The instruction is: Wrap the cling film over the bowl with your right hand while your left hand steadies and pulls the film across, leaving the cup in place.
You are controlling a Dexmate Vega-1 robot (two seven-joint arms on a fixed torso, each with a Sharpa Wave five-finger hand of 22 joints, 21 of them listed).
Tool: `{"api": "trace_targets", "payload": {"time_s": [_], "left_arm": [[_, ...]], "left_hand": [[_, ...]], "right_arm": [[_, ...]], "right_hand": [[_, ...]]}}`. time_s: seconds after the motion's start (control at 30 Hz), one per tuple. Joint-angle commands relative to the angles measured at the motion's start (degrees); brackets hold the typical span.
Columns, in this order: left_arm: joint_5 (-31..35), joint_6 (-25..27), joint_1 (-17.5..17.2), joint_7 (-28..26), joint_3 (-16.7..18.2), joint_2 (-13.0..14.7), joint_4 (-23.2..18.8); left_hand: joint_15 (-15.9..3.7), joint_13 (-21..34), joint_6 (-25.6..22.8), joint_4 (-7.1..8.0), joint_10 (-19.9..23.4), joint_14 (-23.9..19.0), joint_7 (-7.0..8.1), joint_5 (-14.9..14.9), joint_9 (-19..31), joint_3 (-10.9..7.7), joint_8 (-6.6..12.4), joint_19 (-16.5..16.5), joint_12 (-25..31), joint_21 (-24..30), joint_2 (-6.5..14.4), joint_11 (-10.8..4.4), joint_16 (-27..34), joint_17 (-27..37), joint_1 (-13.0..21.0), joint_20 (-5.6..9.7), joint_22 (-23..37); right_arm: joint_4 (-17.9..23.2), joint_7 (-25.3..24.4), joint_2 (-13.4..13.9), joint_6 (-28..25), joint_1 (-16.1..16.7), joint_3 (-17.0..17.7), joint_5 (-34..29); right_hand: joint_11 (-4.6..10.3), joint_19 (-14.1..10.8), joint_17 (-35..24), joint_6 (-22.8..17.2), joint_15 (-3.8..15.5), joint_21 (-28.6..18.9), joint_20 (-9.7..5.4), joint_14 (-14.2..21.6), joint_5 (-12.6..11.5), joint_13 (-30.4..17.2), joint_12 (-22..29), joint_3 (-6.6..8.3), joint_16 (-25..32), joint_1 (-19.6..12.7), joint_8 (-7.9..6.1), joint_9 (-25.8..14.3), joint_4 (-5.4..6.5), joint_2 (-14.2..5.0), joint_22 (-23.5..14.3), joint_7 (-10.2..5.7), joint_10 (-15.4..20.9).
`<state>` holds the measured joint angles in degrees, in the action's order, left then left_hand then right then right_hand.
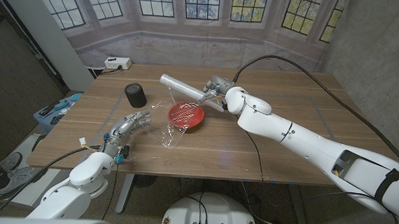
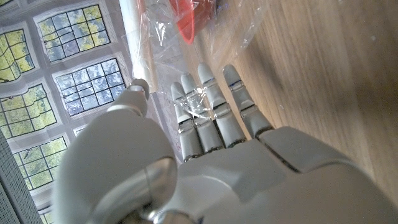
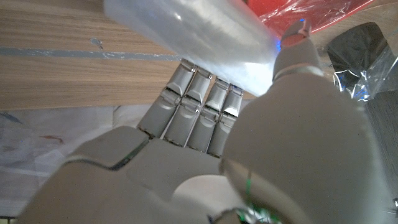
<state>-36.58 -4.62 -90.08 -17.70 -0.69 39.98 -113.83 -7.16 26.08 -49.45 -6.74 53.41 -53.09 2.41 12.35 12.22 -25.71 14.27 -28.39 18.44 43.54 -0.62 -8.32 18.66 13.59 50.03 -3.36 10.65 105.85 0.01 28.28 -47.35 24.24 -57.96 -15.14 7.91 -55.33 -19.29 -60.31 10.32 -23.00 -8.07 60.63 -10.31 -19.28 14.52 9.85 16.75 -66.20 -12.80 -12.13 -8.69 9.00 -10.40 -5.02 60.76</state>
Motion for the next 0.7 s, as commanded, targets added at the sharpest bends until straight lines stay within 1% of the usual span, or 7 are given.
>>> {"api": "trace_targets", "payload": {"time_s": [0.03, 0.1, 0.13, 0.23, 0.43, 0.47, 0.7], "left_arm": [[0.2, 3.9, 0.2, -3.3, 0.1, 0.7, -1.7], [0.4, 4.7, 0.4, -3.5, 0.0, 1.1, -1.9], [0.4, 5.1, 0.5, -3.4, -0.1, 1.3, -1.9], [0.5, 5.6, 1.0, -3.4, -0.3, 1.5, -2.0], [0.5, 6.7, 1.6, -3.4, -0.6, 2.1, -2.2], [0.4, 6.8, 1.7, -3.3, -0.6, 2.2, -2.2], [0.0, 7.4, 1.7, -3.0, -0.7, 2.5, -2.5]], "left_hand": [[-1.46, 1.4, -2.9, -1.00, 4.0, -3.8, 0.44, -0.6, 0.1, -0.91, 0.85, -1.3, 2.5, 1.0, 10.0, -1.81, 1.5, 0.4, 10.6, 0.51, 0.2], [-1.86, 1.9, -3.5, -1.14, 4.8, -4.7, 0.10, -0.8, 0.1, -0.92, 0.98, -1.5, 3.1, 1.2, 10.0, -2.11, 1.9, 0.6, 10.7, 0.84, 0.2], [-1.96, 2.0, -3.7, -1.31, 4.9, -4.9, 0.11, -0.8, 0.1, -0.99, 1.00, -1.6, 3.3, 1.2, 10.0, -2.57, 2.0, 0.6, 10.8, 0.91, 0.2], [-2.77, 2.5, -4.2, -1.84, 5.5, -5.7, -0.08, -1.0, 0.2, -1.06, 1.07, -1.8, 3.9, 1.4, 9.9, -2.57, 2.4, 1.0, 11.4, 1.42, 0.2], [-3.52, 3.4, -5.6, -2.14, 6.1, -6.9, -0.47, -1.5, 0.2, -1.10, 1.44, -2.0, 4.8, 1.8, 9.7, -2.70, 2.8, 1.1, 11.7, 1.75, 0.2], [-3.59, 3.6, -6.2, -2.22, 6.1, -7.0, -0.99, -1.6, 0.2, -1.15, 1.60, -2.0, 5.0, 1.8, 9.6, -2.68, 2.7, 1.1, 11.8, 1.82, 0.2], [-3.67, 4.2, -5.7, -2.13, 5.9, -6.9, -0.44, -1.8, 0.3, -1.15, 1.22, -1.9, 5.3, 2.0, 9.6, -3.11, 2.6, 1.3, 11.8, 1.86, 0.2]], "right_arm": [[-3.1, 0.3, -0.3, 0.0, -1.4, -0.6, 0.1], [-3.1, 0.4, -0.1, 0.3, -1.4, -0.5, 0.2], [-3.1, 0.4, 0.1, 0.5, -1.4, -0.6, 0.2], [-2.9, 0.3, 0.2, -0.1, -1.3, -0.5, 0.1], [-2.6, 0.1, 0.6, -0.7, -1.0, -0.2, 0.3], [-2.6, 0.1, 0.6, -0.9, -0.9, -0.2, 0.3], [-2.9, 0.2, 0.8, -1.4, -0.9, -0.3, 0.5]], "right_hand": [[-0.13, -0.2, -0.3, -2.2, 3.56, -0.3, -1.99, 0.4, -0.3, -0.4, -0.1, -0.31, 0.1, -12.5, -0.15, -0.1, -0.06, -12.94, -0.1, -1.85, 0.1], [-0.14, -0.2, -0.3, -2.2, 3.56, -0.3, -1.98, 0.4, -0.3, -0.4, -0.1, -0.31, 0.1, -12.5, -0.15, -0.1, -0.07, -12.95, -0.1, -1.84, 0.1], [-0.11, -0.2, -0.3, -2.2, 3.56, -0.3, -1.99, 0.4, -0.3, -0.4, -0.1, -0.31, 0.1, -12.5, -0.14, -0.1, -0.07, -12.95, -0.1, -1.83, 0.1], [-0.12, -0.1, -0.3, -2.2, 3.56, -0.3, -1.98, 0.4, -0.3, -0.3, -0.2, -0.31, 0.0, -12.5, -0.12, -0.2, -0.06, -12.98, -0.1, -1.86, 0.1], [-0.16, -0.2, -0.4, -2.0, 3.56, -0.3, -1.93, 0.4, -0.3, -0.3, -0.2, -0.33, 0.0, -12.5, -0.03, -0.2, -0.04, -13.03, -0.1, -1.81, 0.1], [-0.17, -0.1, -0.4, -2.1, 3.56, -0.3, -1.92, 0.4, -0.3, -0.3, -0.2, -0.34, 0.0, -12.5, -0.05, -0.2, -0.04, -13.03, -0.1, -1.83, 0.1], [-0.21, -0.1, -0.4, -2.1, 3.56, -0.4, -1.92, 0.3, -0.2, -0.3, -0.2, -0.37, 0.0, -12.5, -0.03, -0.2, -0.01, -13.07, -0.1, -1.76, 0.2]]}}
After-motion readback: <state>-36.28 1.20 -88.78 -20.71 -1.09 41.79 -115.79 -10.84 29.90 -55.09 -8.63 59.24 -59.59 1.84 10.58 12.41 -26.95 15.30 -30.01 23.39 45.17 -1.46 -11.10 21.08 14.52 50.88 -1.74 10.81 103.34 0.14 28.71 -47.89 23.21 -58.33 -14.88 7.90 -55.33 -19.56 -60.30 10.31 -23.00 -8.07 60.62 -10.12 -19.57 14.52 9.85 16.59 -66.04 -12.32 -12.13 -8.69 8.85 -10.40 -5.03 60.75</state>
